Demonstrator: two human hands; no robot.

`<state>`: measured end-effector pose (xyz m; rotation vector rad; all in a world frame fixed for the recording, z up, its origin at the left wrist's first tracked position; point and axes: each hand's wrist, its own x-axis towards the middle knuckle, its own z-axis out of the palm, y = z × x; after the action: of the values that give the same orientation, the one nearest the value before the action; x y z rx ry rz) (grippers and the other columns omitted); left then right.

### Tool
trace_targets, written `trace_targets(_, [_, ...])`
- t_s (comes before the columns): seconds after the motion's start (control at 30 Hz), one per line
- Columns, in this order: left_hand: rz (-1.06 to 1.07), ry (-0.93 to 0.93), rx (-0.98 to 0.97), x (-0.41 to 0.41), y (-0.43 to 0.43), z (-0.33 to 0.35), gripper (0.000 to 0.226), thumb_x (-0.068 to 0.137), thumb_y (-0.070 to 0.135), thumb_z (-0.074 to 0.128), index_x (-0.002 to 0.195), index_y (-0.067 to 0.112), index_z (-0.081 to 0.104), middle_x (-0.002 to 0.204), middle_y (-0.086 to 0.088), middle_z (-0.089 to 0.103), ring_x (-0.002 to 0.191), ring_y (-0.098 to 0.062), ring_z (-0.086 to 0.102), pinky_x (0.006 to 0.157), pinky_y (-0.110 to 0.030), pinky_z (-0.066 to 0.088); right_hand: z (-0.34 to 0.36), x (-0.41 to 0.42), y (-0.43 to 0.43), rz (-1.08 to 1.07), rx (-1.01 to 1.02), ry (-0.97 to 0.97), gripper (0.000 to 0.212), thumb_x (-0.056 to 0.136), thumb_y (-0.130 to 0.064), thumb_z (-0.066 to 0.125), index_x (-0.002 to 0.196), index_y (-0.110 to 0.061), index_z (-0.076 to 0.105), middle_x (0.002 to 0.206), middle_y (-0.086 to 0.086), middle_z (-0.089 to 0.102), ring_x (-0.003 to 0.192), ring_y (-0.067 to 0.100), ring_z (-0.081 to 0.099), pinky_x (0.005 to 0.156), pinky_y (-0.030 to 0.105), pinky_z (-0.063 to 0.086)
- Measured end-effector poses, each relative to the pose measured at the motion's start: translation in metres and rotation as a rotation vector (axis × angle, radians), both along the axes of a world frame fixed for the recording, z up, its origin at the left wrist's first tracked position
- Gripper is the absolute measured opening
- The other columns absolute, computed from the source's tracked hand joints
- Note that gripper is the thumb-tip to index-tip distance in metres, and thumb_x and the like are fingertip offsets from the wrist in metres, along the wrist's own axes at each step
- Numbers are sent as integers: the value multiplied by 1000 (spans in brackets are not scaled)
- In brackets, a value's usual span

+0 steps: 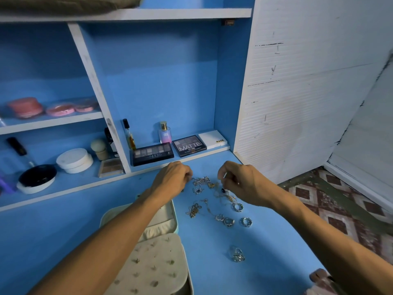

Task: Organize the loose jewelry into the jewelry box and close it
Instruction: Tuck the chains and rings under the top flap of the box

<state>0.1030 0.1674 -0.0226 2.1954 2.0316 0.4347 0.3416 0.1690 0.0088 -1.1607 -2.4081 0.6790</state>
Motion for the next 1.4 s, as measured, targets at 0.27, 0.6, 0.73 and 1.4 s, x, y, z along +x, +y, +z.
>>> trace_targets(0.27, [21, 28, -3, -13, 6, 9, 27, 96, -1, 60, 116, 11, 74, 112, -7, 73, 103, -24, 68, 91, -38, 54, 17, -4, 5, -30, -58, 174, 22, 91, -5, 54, 94, -23, 68, 81, -1, 71, 80, 21, 67, 74, 37, 54])
trace_targets(0.6, [40, 81, -97, -29, 2, 12, 14, 90, 8, 72, 99, 16, 79, 95, 1, 77, 89, -17, 69, 79, -32, 54, 33, -14, 5, -1, -114, 240, 23, 91, -6, 56, 90, -26, 69, 78, -2, 71, 83, 14, 69, 84, 43, 56])
trace_targets(0.73, [43, 83, -109, -31, 0, 14, 17, 88, 7, 70, 85, 21, 78, 91, 3, 74, 85, -20, 68, 76, -38, 57, 36, -16, 4, -3, -107, 228, 23, 93, -6, 56, 91, -25, 69, 80, -1, 71, 83, 11, 69, 81, 39, 57])
trace_targets(1.4, [10, -750, -62, -28, -25, 32, 10, 99, 6, 55, 96, 15, 56, 84, -4, 73, 77, -7, 69, 71, -29, 53, 67, -31, 5, 30, -167, 350, 22, 95, -2, 51, 93, -12, 70, 81, 12, 72, 83, 30, 72, 84, 47, 60])
